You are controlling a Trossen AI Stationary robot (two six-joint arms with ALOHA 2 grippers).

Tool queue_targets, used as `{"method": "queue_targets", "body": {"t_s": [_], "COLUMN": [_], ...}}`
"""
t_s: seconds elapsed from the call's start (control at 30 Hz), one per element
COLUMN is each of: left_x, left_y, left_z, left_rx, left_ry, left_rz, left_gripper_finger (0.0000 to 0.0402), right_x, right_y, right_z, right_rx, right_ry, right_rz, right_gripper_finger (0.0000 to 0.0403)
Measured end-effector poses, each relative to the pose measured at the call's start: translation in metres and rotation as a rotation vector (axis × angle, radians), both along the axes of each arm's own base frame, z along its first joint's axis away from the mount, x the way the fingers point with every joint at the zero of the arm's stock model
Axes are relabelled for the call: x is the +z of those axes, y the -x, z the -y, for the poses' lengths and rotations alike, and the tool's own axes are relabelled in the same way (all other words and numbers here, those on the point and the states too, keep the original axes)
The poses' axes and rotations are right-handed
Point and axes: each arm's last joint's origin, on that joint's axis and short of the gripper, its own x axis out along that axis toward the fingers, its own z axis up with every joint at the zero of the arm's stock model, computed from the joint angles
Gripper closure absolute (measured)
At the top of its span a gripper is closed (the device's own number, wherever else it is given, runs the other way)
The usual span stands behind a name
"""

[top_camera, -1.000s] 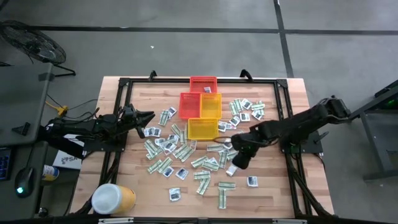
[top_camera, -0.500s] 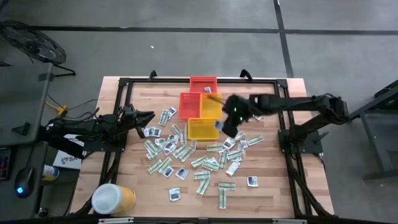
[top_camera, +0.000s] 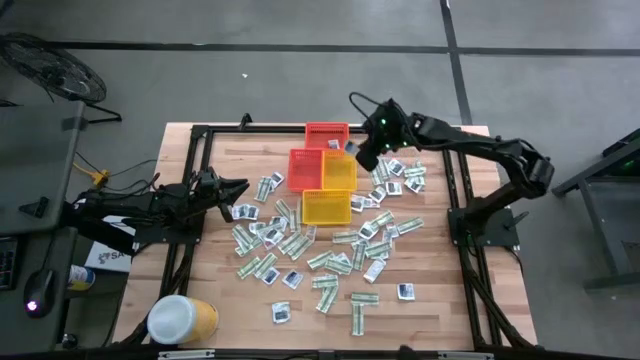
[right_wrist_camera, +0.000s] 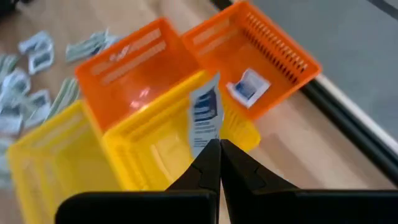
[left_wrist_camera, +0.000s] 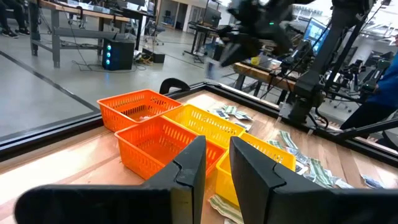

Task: Pick & Place First Aid Supplies
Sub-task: Put the alcohol pad into the top orange bin

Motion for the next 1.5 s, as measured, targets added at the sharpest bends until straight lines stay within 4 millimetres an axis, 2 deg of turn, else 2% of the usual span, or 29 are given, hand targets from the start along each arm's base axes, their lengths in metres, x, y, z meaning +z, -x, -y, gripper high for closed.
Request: {"method": "queue_targets", "body": {"t_s": [0.33, 0.63, 0.9, 1.1, 1.33, 1.5], "left_x": [0.0, 0.0, 0.0, 0.0, 0.0, 0.0], "left_y": [0.0, 0.0, 0.0, 0.0, 0.0, 0.0], "left_z": [0.0, 0.0, 0.0, 0.0, 0.0, 0.0], "left_rx": [0.0, 0.0, 0.0, 0.0, -0.001, 0.0], "left_ry": [0.0, 0.0, 0.0, 0.0, 0.0, 0.0], "left_rz": [0.0, 0.0, 0.0, 0.0, 0.0, 0.0], "left_gripper_finger": [0.0328, 0.0328, 0.0328, 0.0328, 0.0328, 0.0328], "right_x": [-0.033, -0.061, -0.075, -0.077, -0.077, -0.076], "right_y": [-0.019, -0.036, -0.04, -0.042, -0.045, -0.048], "right_z": [0.047, 0.063, 0.068, 0.065, 0.062, 0.057], "right_rx": [-0.184, -0.38, -0.53, -0.543, -0.565, -0.507], "right_ry": [-0.07, -0.19, -0.279, -0.3, -0.333, -0.378], "right_rz": [0.162, 0.28, 0.319, 0.324, 0.339, 0.347], "right_gripper_finger": [0.0403, 0.0403, 0.0402, 0.0397, 0.0345, 0.0301]}}
